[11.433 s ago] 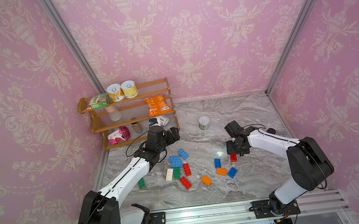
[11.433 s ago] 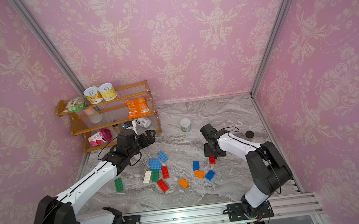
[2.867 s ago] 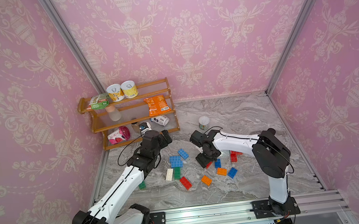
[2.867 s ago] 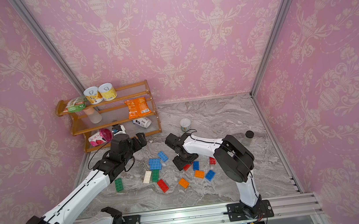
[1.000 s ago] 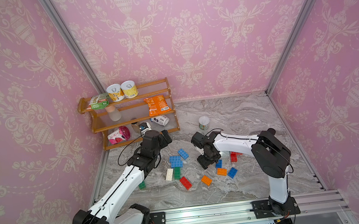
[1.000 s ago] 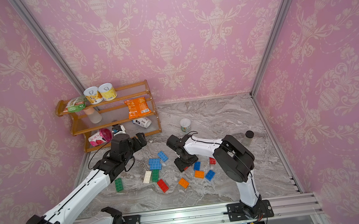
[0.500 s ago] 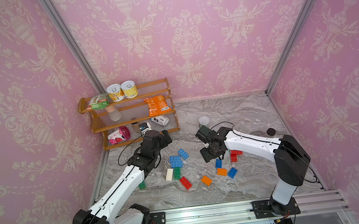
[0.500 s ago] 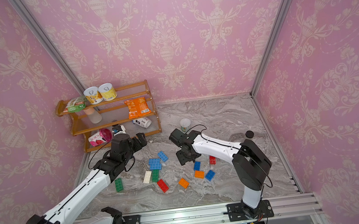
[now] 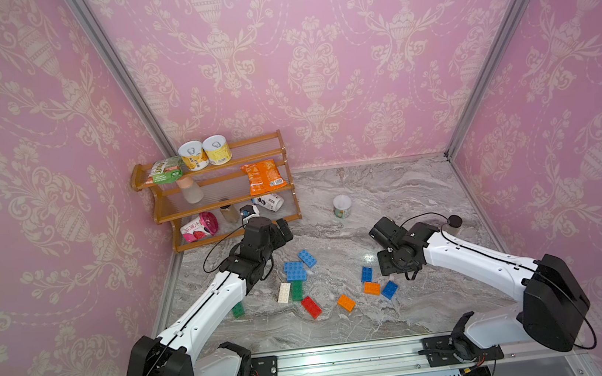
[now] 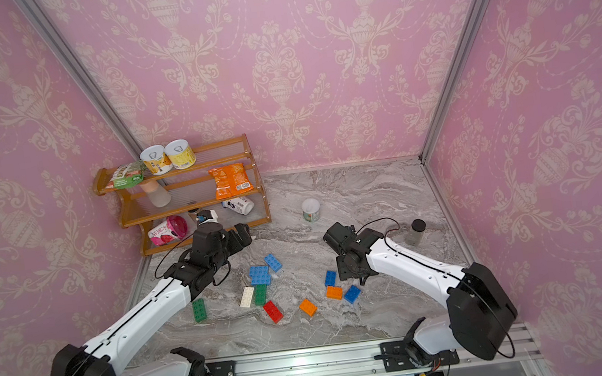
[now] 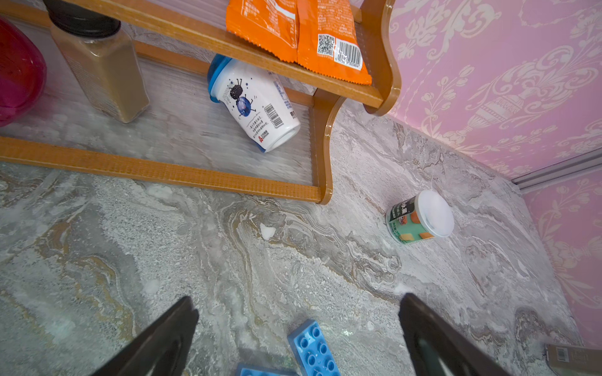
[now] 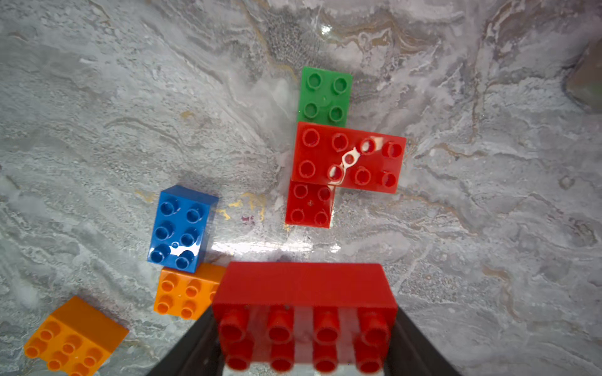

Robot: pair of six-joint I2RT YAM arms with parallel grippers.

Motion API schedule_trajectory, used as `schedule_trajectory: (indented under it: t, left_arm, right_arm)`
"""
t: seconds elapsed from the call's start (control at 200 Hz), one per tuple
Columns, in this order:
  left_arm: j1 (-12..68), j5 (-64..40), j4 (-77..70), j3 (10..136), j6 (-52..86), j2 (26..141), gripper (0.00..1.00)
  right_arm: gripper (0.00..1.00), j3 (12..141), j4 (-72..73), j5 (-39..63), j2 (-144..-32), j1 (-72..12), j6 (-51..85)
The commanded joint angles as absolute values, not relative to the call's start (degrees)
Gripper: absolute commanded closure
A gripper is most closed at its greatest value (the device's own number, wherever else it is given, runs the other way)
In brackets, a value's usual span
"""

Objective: Assemble a rectangle with lego
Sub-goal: Assemble the lego brick with the lego brick.

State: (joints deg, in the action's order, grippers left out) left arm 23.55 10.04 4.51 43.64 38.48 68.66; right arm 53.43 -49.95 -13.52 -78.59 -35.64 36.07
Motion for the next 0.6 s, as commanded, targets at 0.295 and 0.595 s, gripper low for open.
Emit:
schedule_trajectory:
  t: [0.295, 0.595]
  left_arm:
    - [24.08, 7.43, 3.31, 46.58, 39.44, 70.42, 0.01]
    - [24.04, 7.71, 3.60, 46.81, 39.28, 70.87, 0.01]
  right_arm:
    - [0.63, 49.48, -42.49, -7.95, -81.40, -29.21, 35.74]
    - [0.62, 49.61, -40.56, -7.57, -84.43, -26.85, 34.62]
